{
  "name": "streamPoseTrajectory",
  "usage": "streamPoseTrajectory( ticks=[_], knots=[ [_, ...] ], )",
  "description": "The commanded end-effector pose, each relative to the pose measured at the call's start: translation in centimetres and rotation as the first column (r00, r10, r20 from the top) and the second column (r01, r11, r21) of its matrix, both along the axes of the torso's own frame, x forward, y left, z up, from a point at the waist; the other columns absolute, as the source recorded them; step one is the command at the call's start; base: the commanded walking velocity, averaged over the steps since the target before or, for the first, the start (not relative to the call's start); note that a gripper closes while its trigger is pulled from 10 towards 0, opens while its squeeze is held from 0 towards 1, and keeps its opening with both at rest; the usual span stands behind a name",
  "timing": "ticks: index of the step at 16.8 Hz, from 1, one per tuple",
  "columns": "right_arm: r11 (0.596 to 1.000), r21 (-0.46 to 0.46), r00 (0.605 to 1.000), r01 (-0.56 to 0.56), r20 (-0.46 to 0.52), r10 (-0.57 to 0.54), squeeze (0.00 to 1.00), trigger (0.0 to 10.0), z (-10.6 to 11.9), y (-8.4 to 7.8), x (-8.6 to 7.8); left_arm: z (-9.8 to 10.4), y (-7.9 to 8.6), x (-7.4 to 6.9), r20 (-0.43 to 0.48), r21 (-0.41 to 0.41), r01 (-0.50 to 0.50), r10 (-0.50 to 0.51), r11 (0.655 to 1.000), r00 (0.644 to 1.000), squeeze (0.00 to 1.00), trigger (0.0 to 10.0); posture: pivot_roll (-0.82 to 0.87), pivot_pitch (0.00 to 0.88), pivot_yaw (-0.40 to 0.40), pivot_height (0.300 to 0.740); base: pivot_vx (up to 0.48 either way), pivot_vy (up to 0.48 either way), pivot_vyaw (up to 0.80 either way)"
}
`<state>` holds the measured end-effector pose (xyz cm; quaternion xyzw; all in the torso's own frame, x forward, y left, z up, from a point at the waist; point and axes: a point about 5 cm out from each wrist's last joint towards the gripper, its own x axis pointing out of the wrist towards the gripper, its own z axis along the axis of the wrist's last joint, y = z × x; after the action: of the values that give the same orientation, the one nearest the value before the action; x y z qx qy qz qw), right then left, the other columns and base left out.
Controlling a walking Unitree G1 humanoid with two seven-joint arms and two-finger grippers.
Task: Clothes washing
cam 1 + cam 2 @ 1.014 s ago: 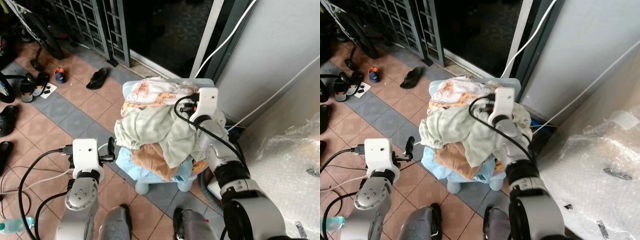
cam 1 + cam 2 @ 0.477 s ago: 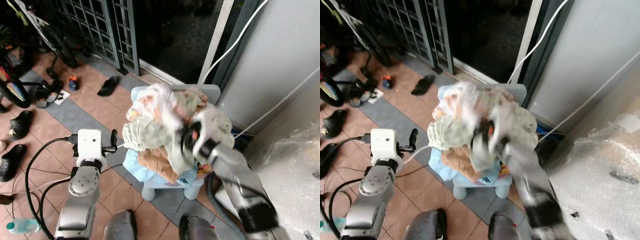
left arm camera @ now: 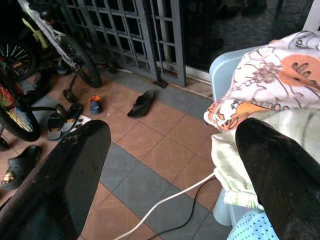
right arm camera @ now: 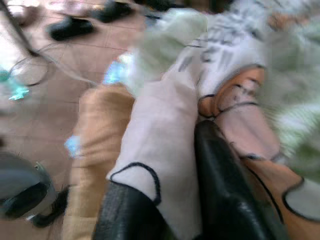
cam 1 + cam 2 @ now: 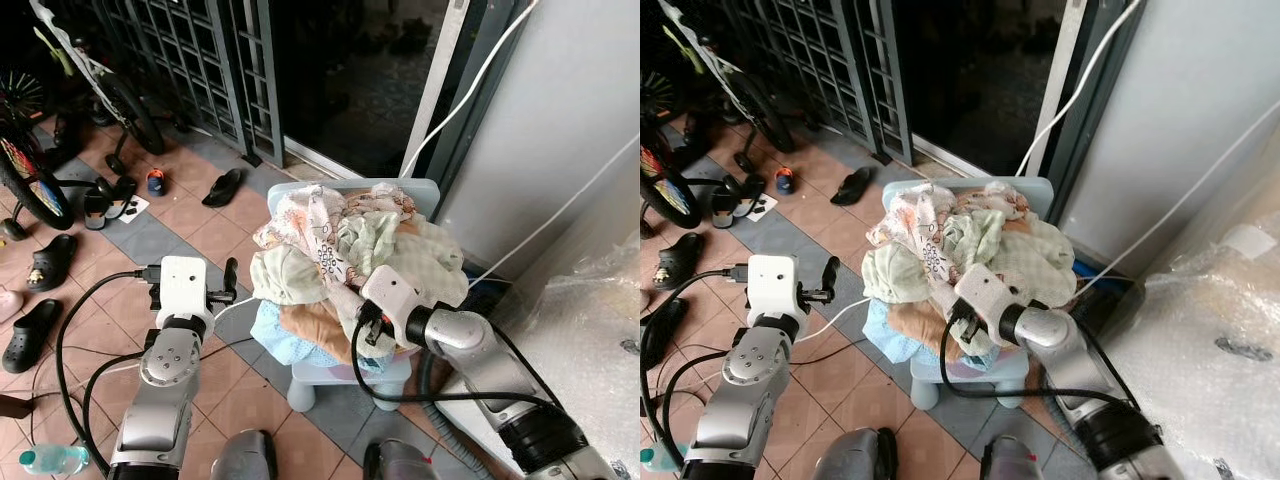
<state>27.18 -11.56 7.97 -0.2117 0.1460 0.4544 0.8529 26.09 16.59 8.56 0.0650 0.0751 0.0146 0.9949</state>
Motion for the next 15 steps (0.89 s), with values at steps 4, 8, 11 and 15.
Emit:
streamPoseTrajectory(
  ticks=[4,8,11,15],
  knots=[
    [0.966,-0.025,0.965,-0.258,-0.046,0.257,1.0,10.0,1.4,0.0,-1.5,-0.5,0.0,0.1,-0.016,0.009,0.005,-0.005,1.0,1.0,0.0,10.0,0.01,0.067,0.05,0.74,0.0,0.0,0.0],
    [0.956,-0.001,0.955,-0.292,-0.059,0.291,1.0,9.3,2.3,-0.6,-1.4,-0.6,-0.1,0.2,-0.023,0.004,0.007,-0.007,1.0,1.0,0.0,10.0,0.0,0.065,0.048,0.74,0.0,0.0,0.0],
    [0.942,-0.061,0.941,-0.33,-0.1,0.323,0.0,10.0,0.9,-0.4,-2.4,-0.7,-0.1,0.3,-0.03,0.005,0.008,-0.008,1.0,1.0,0.0,10.0,0.0,0.064,0.049,0.74,0.0,0.0,0.0],
    [0.93,-0.165,0.942,-0.327,-0.133,0.308,0.0,10.0,-0.1,-2.5,-2.8,-0.9,0.0,0.2,-0.04,0.006,0.015,-0.015,1.0,0.999,0.0,10.0,0.0,0.071,0.056,0.74,0.0,0.0,0.0]
  ],
)
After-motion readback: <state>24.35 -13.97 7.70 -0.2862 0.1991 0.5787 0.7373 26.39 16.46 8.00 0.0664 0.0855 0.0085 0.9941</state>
